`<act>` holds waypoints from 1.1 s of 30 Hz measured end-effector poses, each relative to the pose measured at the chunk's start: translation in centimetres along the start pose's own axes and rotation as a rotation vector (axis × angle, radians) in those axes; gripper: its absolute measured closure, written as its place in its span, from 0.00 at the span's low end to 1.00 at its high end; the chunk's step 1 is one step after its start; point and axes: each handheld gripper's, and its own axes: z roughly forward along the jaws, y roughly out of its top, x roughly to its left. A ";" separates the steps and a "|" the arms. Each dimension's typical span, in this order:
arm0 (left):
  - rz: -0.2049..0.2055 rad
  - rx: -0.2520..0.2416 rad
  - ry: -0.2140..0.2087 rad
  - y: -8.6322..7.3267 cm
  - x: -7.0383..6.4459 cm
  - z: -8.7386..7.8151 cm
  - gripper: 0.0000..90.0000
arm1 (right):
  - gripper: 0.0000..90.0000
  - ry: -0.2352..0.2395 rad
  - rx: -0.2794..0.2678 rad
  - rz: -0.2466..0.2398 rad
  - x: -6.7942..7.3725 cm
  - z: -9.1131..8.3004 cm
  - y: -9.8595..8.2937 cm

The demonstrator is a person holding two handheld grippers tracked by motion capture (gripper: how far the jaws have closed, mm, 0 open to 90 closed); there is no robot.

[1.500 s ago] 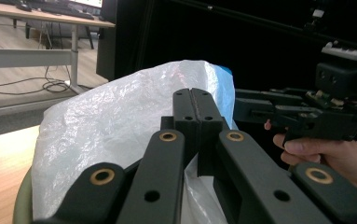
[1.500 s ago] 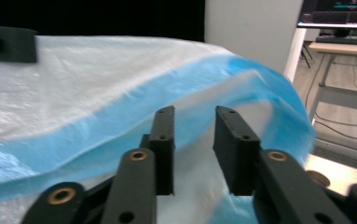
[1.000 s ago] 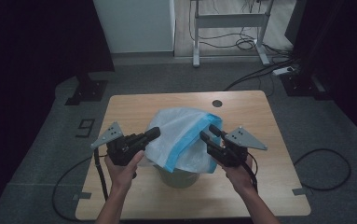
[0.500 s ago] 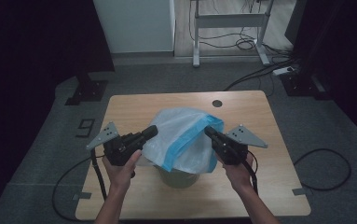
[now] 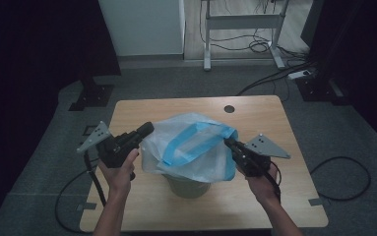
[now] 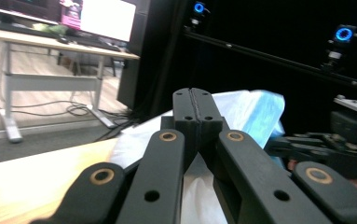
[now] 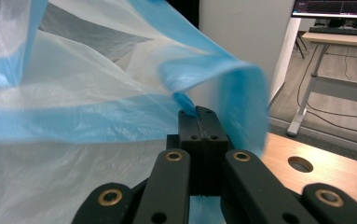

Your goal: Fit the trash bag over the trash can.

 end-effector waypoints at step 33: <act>0.016 0.062 -0.069 -0.5 0.4 0.0 0.81 | 0.99 -0.043 -0.098 -0.083 -2.9 -1.0 5.5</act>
